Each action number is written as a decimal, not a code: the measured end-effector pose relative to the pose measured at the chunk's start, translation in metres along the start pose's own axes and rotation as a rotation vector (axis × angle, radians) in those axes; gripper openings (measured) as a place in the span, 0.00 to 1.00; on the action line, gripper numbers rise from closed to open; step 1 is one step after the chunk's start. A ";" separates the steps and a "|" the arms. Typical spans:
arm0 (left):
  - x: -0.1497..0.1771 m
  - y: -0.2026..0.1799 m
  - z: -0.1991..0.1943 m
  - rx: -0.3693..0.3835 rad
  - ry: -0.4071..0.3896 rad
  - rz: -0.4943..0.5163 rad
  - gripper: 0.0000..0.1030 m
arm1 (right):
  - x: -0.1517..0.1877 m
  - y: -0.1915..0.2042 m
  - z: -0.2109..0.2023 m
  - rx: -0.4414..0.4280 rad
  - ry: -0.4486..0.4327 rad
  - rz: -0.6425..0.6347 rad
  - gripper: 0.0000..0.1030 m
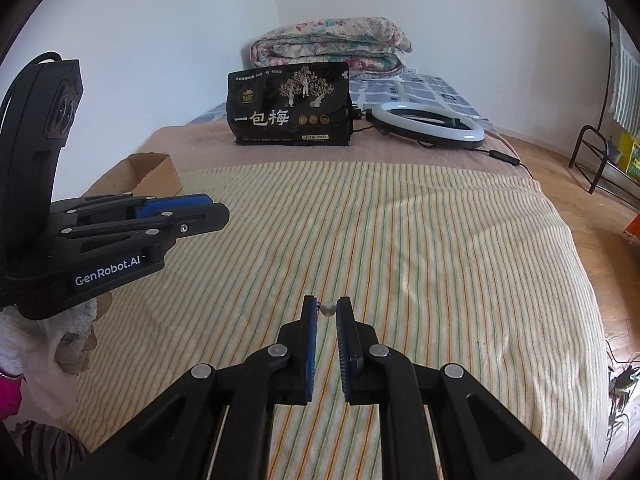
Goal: Organize jewelry
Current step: 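Carry both pearl studs over the cardboard box with both tools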
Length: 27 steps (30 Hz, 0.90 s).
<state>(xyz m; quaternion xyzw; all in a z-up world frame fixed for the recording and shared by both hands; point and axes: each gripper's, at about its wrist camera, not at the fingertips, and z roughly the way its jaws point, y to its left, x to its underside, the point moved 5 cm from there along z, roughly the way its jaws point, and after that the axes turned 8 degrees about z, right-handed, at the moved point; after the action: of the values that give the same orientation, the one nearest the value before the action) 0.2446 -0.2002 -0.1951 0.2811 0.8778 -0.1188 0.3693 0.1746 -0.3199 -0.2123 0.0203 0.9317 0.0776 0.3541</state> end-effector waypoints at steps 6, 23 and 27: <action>-0.004 0.006 -0.029 -0.004 -0.036 -0.012 0.16 | -0.009 0.012 -0.019 -0.002 -0.031 -0.007 0.07; -0.001 0.049 -0.102 -0.070 -0.120 -0.052 0.16 | -0.033 0.065 -0.054 -0.039 -0.097 -0.058 0.07; 0.004 0.069 -0.114 -0.097 -0.127 -0.073 0.16 | -0.039 0.083 -0.055 -0.055 -0.105 -0.075 0.07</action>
<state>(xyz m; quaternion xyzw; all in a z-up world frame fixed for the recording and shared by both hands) 0.2163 -0.0953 -0.1181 0.2224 0.8669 -0.1071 0.4330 0.1658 -0.2487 -0.1333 -0.0201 0.9095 0.0888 0.4055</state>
